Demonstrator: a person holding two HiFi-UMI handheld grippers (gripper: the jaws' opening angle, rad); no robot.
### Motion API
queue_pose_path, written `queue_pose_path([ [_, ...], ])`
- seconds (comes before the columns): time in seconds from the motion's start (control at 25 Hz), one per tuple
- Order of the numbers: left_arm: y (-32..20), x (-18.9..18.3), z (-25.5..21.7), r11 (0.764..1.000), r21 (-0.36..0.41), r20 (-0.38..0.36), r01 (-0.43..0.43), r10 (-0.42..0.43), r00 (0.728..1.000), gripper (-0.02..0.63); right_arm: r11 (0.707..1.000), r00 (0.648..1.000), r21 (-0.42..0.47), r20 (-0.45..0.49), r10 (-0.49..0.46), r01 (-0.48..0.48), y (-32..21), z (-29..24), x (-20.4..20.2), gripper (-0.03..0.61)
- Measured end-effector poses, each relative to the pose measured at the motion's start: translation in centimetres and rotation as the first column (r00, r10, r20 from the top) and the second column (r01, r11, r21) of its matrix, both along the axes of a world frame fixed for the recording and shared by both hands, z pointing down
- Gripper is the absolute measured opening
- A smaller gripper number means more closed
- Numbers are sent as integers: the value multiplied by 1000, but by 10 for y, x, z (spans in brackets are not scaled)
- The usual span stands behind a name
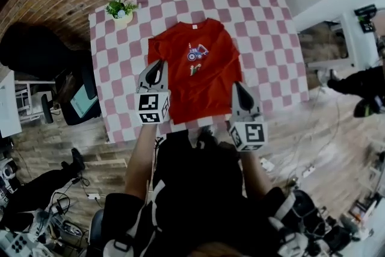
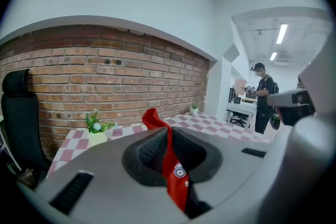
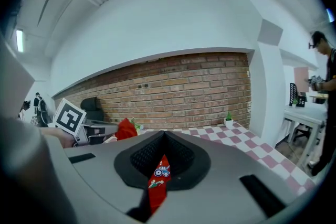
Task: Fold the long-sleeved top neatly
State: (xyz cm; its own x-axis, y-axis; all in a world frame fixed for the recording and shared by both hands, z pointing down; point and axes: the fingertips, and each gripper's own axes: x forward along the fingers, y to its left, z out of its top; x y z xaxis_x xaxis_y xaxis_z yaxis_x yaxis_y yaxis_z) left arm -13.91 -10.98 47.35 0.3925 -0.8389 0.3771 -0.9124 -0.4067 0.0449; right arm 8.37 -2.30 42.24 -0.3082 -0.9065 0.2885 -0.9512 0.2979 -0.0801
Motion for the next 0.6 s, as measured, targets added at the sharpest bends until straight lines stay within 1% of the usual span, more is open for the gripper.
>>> queue_pose_path([
  [0.24, 28, 58, -5, 997, 10, 6, -80, 80, 997, 29, 1000, 1000, 14, 11, 6, -7, 21, 0, 28, 8],
  [0.6, 76, 133, -2, 983, 14, 25, -186, 185, 982, 29, 999, 999, 20, 29, 39, -40, 60, 4, 67, 8],
])
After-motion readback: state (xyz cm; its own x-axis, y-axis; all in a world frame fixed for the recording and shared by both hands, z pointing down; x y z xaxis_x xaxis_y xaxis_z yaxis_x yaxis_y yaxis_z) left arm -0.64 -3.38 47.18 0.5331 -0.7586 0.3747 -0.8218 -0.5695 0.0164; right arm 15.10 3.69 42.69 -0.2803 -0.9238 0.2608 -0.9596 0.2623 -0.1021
